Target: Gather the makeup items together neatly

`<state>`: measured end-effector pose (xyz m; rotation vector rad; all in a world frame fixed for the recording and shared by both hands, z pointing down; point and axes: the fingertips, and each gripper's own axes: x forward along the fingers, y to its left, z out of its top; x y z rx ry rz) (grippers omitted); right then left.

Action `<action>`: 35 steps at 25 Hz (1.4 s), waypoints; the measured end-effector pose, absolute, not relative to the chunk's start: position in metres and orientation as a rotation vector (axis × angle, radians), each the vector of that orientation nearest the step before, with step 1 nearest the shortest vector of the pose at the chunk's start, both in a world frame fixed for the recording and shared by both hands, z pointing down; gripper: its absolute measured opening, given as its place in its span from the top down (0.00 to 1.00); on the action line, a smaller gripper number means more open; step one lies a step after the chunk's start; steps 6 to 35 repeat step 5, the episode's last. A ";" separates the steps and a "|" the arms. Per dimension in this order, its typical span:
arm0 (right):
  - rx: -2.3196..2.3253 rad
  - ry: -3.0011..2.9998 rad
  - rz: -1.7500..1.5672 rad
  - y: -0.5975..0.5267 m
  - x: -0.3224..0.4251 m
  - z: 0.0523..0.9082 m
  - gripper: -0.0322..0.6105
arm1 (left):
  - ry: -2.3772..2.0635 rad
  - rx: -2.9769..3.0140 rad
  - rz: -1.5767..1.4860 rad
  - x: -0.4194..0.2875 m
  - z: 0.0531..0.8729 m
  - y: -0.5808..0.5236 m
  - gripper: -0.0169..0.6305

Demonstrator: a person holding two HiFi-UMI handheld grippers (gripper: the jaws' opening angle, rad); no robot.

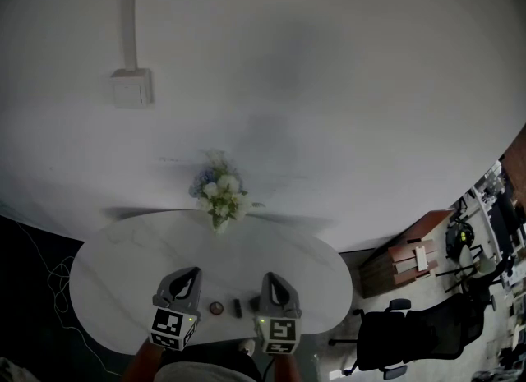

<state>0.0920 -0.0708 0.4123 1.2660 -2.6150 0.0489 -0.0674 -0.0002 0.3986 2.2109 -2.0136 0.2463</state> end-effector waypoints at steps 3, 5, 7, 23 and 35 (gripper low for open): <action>1.265 -2.614 0.048 -0.073 0.092 0.413 0.94 | -2.013 2.211 0.247 -0.068 0.399 -0.003 0.96; 1.266 -2.613 0.048 -0.076 0.091 0.413 0.94 | -2.013 2.210 0.247 -0.069 0.400 -0.005 0.96; 1.266 -2.613 0.048 -0.076 0.091 0.413 0.94 | -2.013 2.210 0.247 -0.069 0.400 -0.005 0.96; 1.266 -2.613 0.048 -0.076 0.091 0.413 0.94 | -2.013 2.210 0.247 -0.069 0.400 -0.005 0.96; 1.266 -2.613 0.048 -0.076 0.091 0.413 0.94 | -2.013 2.210 0.247 -0.069 0.400 -0.005 0.96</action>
